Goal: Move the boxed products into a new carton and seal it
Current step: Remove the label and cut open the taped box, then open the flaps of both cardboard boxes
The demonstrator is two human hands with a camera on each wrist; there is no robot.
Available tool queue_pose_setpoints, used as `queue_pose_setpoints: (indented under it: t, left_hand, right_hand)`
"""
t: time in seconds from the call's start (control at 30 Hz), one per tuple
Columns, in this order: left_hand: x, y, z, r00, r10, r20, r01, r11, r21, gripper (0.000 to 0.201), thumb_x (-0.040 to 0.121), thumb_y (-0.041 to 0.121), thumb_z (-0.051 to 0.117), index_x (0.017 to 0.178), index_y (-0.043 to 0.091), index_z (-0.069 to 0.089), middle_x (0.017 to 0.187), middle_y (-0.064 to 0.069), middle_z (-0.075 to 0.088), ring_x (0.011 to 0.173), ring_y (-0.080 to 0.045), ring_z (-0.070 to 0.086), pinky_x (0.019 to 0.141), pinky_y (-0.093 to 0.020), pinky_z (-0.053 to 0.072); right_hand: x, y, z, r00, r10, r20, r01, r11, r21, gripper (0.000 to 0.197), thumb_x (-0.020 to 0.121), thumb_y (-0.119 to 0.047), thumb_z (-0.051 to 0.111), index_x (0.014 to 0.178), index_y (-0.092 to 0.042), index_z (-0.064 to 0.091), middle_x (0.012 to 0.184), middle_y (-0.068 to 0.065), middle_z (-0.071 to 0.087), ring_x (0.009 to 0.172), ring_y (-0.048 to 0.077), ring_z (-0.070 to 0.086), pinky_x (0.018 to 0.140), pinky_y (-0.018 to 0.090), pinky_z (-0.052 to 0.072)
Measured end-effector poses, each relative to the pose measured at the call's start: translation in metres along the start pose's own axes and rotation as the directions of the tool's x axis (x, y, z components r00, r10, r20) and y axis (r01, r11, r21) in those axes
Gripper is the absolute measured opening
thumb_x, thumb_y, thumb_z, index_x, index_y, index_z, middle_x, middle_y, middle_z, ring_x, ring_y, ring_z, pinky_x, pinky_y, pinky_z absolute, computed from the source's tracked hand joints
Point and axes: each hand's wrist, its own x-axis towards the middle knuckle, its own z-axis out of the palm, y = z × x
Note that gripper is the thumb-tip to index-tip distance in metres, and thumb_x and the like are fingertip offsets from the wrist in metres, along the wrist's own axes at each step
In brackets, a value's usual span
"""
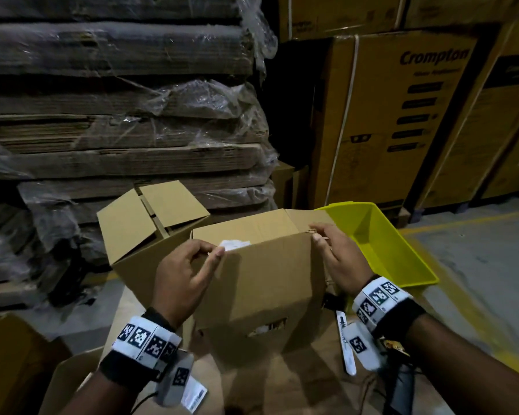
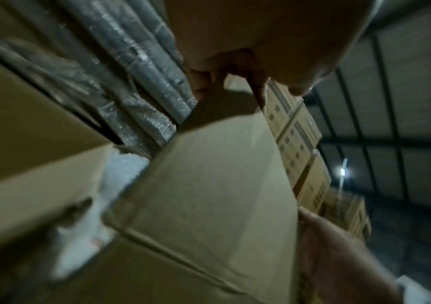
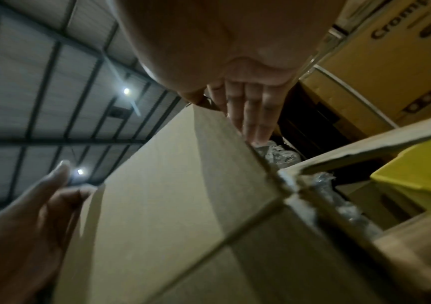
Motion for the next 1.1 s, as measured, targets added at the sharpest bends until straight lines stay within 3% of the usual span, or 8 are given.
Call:
queue_pose_setpoints:
  t: [0.13,0.3,0.37,0.43,0.6,0.77,0.9,1.1]
  left_hand:
    - [-0.023,0.019,-0.019,0.967,-0.227,0.114,0.253,0.818,-0.517,0.075,0.094,0.066,0.025,0.076,0.011,0.073,0.082,-0.009,0.074,0.080,-0.024,0.069,0.075,-0.035,0.052]
    - [-0.044,0.013,-0.028,0.748,-0.379,0.545,0.650,0.587,-0.483,0.073,0.099,0.060,0.034,0.069,0.005,0.073,0.072,-0.025,0.068,0.065,-0.036,0.066,0.053,-0.032,0.053]
    - [-0.053,0.003,-0.023,0.783,-0.255,0.567,0.496,0.806,-0.323,0.027,0.096,0.037,0.060,0.087,0.016,0.076,0.085,-0.008,0.074,0.077,-0.024,0.071,0.061,-0.025,0.055]
    - [-0.065,-0.008,-0.016,0.810,-0.132,0.572,0.231,0.967,-0.103,0.035,0.078,0.045,0.080,0.108,0.031,0.069,0.100,0.014,0.070,0.090,-0.008,0.067,0.072,-0.019,0.053]
    - [-0.071,-0.014,0.004,0.836,-0.031,0.548,-0.070,0.984,0.162,0.051,0.075,0.055,0.077,0.120,0.045,0.055,0.115,0.027,0.053,0.091,0.007,0.052,0.079,-0.009,0.041]
    - [-0.066,-0.016,0.007,0.814,-0.075,0.576,-0.058,0.976,0.209,0.049,0.076,0.062,0.071,0.120,0.041,0.060,0.113,0.026,0.053,0.095,0.006,0.053,0.083,-0.023,0.049]
    - [-0.055,-0.018,0.003,0.798,-0.090,0.596,0.044,0.995,0.092,0.063,0.074,0.081,0.052,0.110,0.033,0.069,0.102,0.021,0.060,0.089,0.004,0.060,0.081,-0.025,0.052]
    - [-0.030,-0.019,-0.017,0.869,-0.142,0.473,0.098,0.988,0.117,0.041,0.079,0.046,0.078,0.116,0.034,0.063,0.102,0.020,0.060,0.087,0.000,0.061,0.073,-0.026,0.054]
  right_hand:
    - [-0.013,-0.029,-0.016,0.988,0.105,0.113,-0.147,0.862,0.485,0.048,0.103,-0.037,0.030,0.091,-0.014,0.071,0.090,-0.002,0.072,0.090,0.010,0.066,0.087,0.026,0.048]
    - [-0.050,-0.027,-0.036,0.876,0.065,0.478,-0.407,0.632,0.660,0.048,0.086,-0.031,0.045,0.063,0.005,0.068,0.080,0.028,0.069,0.085,0.037,0.068,0.081,0.041,0.051]
    - [-0.063,-0.016,-0.033,0.858,-0.045,0.511,-0.304,0.758,0.577,0.030,0.082,-0.024,0.058,0.068,-0.002,0.072,0.083,0.019,0.073,0.088,0.032,0.069,0.082,0.038,0.054]
    - [-0.073,-0.007,-0.023,0.855,-0.111,0.506,-0.111,0.915,0.388,0.011,0.081,-0.022,0.067,0.078,-0.015,0.074,0.086,0.000,0.074,0.086,0.016,0.069,0.079,0.032,0.055]
    - [-0.066,-0.003,0.002,0.868,-0.128,0.480,0.108,0.992,0.070,0.012,0.081,-0.032,0.064,0.093,-0.034,0.068,0.083,-0.015,0.066,0.077,-0.001,0.062,0.066,0.014,0.045]
    - [-0.018,-0.024,0.019,0.974,-0.093,0.208,0.129,0.978,-0.166,0.035,0.080,-0.049,0.069,0.109,-0.029,0.062,0.101,-0.012,0.061,0.093,0.003,0.055,0.082,0.026,0.048]
    - [0.012,-0.041,0.041,0.916,0.144,0.374,0.021,0.915,-0.404,0.089,0.064,-0.071,0.070,0.138,-0.029,0.042,0.142,-0.003,0.045,0.130,0.020,0.041,0.108,0.038,0.038]
    - [0.021,-0.050,0.059,0.860,0.269,0.434,0.045,0.807,-0.589,0.114,0.055,-0.076,0.070,0.146,-0.038,0.014,0.156,0.004,0.018,0.142,0.032,0.023,0.109,0.052,0.030]
